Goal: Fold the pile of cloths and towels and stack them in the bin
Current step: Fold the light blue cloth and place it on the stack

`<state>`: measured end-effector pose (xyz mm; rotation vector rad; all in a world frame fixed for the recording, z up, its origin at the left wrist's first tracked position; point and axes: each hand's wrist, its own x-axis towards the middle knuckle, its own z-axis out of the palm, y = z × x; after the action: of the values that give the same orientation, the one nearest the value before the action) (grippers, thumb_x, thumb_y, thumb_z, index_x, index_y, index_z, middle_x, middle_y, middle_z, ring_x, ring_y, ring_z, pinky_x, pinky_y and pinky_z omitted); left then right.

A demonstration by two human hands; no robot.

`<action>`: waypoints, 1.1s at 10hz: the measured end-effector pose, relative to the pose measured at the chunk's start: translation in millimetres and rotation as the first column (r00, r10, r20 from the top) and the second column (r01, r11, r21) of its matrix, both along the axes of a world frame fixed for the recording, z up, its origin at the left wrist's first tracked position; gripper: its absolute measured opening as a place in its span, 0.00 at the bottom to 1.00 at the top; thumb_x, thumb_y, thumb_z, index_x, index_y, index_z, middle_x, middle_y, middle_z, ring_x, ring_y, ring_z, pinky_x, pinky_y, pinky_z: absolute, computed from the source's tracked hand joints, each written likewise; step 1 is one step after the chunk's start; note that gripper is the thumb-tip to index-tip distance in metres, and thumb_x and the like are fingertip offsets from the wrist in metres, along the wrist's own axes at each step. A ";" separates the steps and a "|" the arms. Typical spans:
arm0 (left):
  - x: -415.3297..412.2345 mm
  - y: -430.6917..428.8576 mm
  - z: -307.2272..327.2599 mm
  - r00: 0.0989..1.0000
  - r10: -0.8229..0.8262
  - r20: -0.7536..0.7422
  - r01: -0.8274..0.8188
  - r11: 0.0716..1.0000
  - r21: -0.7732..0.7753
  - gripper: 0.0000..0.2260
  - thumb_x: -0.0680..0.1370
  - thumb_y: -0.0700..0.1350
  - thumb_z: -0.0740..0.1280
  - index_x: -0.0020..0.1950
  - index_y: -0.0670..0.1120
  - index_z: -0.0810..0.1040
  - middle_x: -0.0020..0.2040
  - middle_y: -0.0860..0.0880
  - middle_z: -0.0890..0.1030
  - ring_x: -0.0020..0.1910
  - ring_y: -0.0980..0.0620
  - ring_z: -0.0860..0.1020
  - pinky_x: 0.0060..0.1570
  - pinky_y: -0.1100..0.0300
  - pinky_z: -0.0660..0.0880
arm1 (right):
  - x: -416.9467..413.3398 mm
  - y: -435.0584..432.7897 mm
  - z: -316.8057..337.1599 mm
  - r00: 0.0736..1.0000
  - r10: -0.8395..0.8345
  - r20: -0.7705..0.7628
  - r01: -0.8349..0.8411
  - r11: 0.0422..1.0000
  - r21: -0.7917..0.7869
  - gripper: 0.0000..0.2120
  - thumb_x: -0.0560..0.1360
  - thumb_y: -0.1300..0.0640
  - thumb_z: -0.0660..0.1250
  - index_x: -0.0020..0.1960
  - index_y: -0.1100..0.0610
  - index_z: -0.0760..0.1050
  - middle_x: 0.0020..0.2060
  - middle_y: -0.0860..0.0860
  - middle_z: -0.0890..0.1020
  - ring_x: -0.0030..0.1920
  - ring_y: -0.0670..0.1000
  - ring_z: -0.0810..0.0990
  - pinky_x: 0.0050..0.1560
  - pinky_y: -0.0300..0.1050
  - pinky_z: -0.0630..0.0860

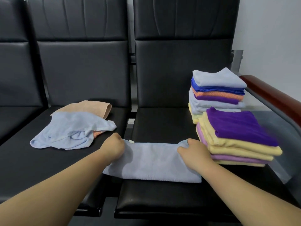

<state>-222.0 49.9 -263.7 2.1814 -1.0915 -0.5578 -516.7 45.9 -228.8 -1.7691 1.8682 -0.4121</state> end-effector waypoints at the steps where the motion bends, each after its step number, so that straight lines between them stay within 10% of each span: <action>1: -8.9 4.1 14.2 0.998 -0.040 0.052 0.036 0.996 0.082 0.15 0.83 0.40 0.59 0.38 0.51 0.63 0.37 0.52 0.69 0.46 0.47 0.71 0.49 0.57 0.66 | -0.4 -9.7 -1.3 1.000 0.008 -0.015 -0.008 1.000 0.024 0.05 0.82 0.53 0.59 0.53 0.54 0.71 0.41 0.46 0.71 0.39 0.45 0.70 0.37 0.44 0.66; 5: -6.5 -4.5 13.5 0.974 -0.094 0.207 0.058 0.983 0.173 0.03 0.83 0.39 0.60 0.50 0.44 0.69 0.46 0.44 0.74 0.48 0.45 0.71 0.49 0.53 0.70 | 0.6 -21.2 -7.8 0.995 -0.003 -0.102 0.006 1.000 0.026 0.07 0.82 0.54 0.60 0.55 0.56 0.70 0.45 0.49 0.74 0.46 0.51 0.73 0.44 0.45 0.68; 9: -36.8 14.7 34.1 0.938 -0.219 0.267 0.169 0.965 0.199 0.22 0.79 0.49 0.68 0.68 0.43 0.65 0.67 0.41 0.69 0.64 0.38 0.72 0.60 0.46 0.72 | -3.9 -1.9 1.9 0.996 -0.011 0.091 0.015 0.998 -0.053 0.42 0.78 0.46 0.73 0.83 0.57 0.55 0.78 0.54 0.67 0.76 0.56 0.69 0.68 0.49 0.71; 10: -53.3 22.0 38.2 0.909 -0.241 0.339 0.171 0.960 0.224 0.21 0.79 0.53 0.68 0.66 0.45 0.66 0.68 0.43 0.66 0.67 0.39 0.68 0.62 0.45 0.71 | -7.0 3.8 4.6 0.997 0.069 0.034 -0.066 0.994 -0.084 0.43 0.79 0.46 0.71 0.85 0.55 0.51 0.81 0.53 0.61 0.80 0.55 0.63 0.75 0.48 0.66; 11: -70.7 27.7 40.3 0.868 -0.290 0.404 0.198 0.946 0.256 0.17 0.79 0.55 0.65 0.61 0.47 0.68 0.64 0.45 0.69 0.65 0.41 0.68 0.59 0.48 0.70 | -9.8 5.1 4.7 0.979 0.168 -0.118 -0.188 0.964 -0.187 0.29 0.78 0.47 0.71 0.77 0.52 0.67 0.75 0.51 0.68 0.73 0.53 0.69 0.71 0.47 0.69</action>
<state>-292.6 77.6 -223.4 2.4366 -1.6331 -0.2994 -526.5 50.9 -224.2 -2.1070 1.7668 -0.4601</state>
